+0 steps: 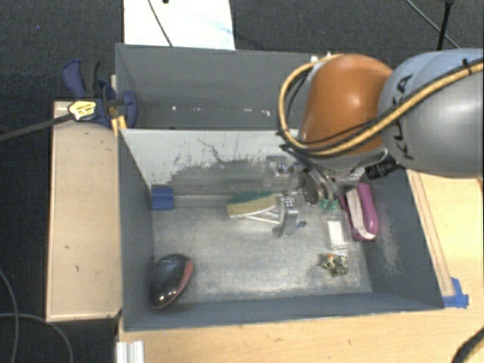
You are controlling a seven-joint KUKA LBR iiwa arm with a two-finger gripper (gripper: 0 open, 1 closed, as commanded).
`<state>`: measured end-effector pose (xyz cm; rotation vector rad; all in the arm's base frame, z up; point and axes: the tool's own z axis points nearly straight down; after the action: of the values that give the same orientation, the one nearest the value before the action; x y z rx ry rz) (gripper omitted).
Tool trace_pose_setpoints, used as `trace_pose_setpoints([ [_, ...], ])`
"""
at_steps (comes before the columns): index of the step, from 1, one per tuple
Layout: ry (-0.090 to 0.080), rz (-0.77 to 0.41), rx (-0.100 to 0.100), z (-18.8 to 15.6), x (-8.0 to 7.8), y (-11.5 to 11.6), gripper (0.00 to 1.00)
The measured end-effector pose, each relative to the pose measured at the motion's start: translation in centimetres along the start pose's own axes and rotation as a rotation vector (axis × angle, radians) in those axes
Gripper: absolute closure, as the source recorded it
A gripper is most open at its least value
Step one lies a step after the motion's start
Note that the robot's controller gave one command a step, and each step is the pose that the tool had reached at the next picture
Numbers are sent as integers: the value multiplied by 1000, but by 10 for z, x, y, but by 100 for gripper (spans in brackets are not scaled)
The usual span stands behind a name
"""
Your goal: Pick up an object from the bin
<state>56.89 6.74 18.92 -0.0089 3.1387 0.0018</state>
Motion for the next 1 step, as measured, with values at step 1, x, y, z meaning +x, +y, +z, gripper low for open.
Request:
trace_pose_setpoints([
  [1, 7, 88, 1, 105, -20, -8, 0],
])
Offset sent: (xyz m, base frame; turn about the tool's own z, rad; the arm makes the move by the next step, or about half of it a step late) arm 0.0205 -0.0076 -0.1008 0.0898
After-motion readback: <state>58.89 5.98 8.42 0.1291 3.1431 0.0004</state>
